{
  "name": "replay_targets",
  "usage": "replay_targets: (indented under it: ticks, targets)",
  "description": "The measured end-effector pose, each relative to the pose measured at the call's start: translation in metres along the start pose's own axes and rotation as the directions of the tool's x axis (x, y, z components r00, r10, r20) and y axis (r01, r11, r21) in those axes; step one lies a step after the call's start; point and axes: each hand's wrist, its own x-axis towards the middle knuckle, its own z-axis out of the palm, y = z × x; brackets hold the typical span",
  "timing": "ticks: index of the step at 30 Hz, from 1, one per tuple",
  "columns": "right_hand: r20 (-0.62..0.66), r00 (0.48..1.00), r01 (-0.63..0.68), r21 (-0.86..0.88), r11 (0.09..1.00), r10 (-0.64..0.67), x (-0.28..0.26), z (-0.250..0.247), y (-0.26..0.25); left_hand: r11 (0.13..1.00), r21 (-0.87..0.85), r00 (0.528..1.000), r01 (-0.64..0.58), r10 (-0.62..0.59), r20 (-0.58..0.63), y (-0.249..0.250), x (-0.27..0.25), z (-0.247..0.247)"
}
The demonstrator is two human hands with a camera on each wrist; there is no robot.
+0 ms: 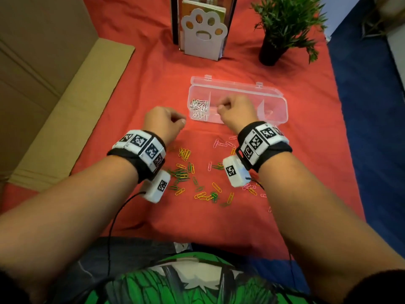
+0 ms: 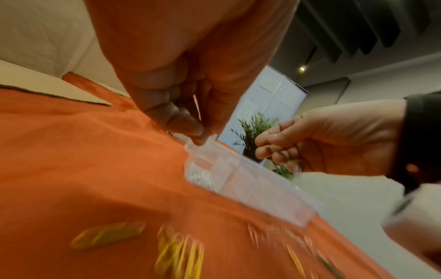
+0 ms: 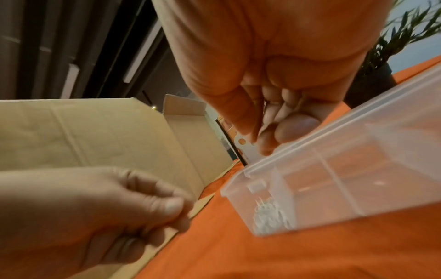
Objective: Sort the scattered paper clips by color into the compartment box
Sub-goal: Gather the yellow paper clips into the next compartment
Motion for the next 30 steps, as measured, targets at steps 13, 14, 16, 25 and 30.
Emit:
replay_targets:
  ticks: [13, 14, 16, 25, 30]
  targets:
    - [0.405, 0.877, 0.42, -0.382, 0.823, -0.26, -0.149, 0.069, 0.076, 0.898, 0.368, 0.927, -0.243, 0.104, 0.359, -0.068, -0.115, 0.04]
    - [0.386, 0.873, 0.453, -0.422, 0.785, -0.297, -0.154, 0.075, 0.078, 0.885, 0.386, 0.927, -0.259, 0.114, 0.359, -0.068, -0.116, 0.041]
    - [0.369, 0.866, 0.489, -0.483, 0.727, -0.337, -0.161, 0.084, 0.078, 0.859, 0.425, 0.92, -0.287, 0.124, 0.371, -0.07, -0.116, 0.044]
    - [0.262, 0.909, 0.417, -0.583, 0.697, -0.325, -0.15, 0.087, 0.075, 0.771, 0.533, 0.909, -0.349, 0.139, 0.394, -0.058, -0.109, 0.058]
    - [0.217, 0.974, 0.111, -0.207, 0.972, -0.065, -0.13, 0.066, 0.087, 0.901, 0.29, 0.922, -0.324, 0.232, 0.31, -0.047, -0.101, 0.061]
